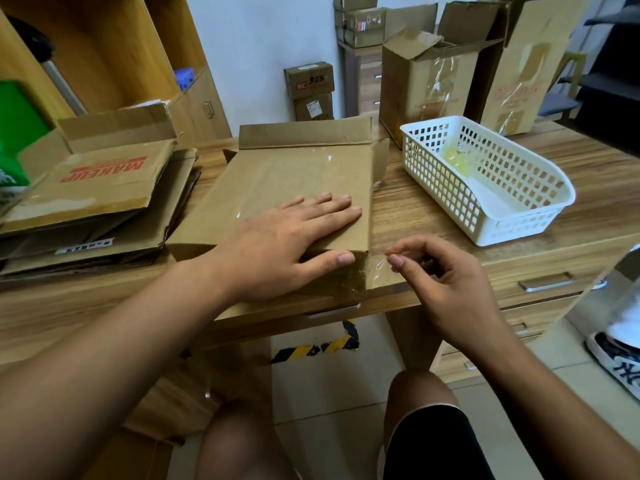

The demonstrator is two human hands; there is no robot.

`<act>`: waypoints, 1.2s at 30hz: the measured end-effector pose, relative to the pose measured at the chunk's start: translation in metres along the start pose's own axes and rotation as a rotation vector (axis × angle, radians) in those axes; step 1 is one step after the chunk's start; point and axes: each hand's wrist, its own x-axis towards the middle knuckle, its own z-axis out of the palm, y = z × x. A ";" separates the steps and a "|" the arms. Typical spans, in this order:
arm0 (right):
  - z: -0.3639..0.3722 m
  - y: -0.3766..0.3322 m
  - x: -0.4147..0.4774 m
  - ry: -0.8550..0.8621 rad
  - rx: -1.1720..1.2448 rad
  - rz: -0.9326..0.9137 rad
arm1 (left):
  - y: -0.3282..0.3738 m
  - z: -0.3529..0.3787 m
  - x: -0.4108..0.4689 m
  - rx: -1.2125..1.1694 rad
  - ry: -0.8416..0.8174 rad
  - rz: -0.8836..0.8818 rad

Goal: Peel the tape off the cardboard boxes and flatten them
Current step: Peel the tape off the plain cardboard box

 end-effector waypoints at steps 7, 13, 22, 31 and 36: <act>-0.002 0.000 0.001 0.020 -0.017 0.007 | 0.013 0.003 -0.002 0.047 0.053 -0.053; -0.003 0.004 0.005 0.036 -0.027 0.027 | 0.021 -0.001 0.003 0.079 0.107 -0.067; -0.004 0.008 0.003 0.067 0.000 0.057 | 0.023 0.007 0.006 0.126 0.207 -0.042; 0.002 0.008 0.003 0.040 0.000 0.100 | 0.014 0.008 0.003 0.156 0.194 -0.032; 0.008 -0.001 0.006 -0.019 -0.018 0.151 | 0.004 0.005 -0.001 0.148 0.147 -0.025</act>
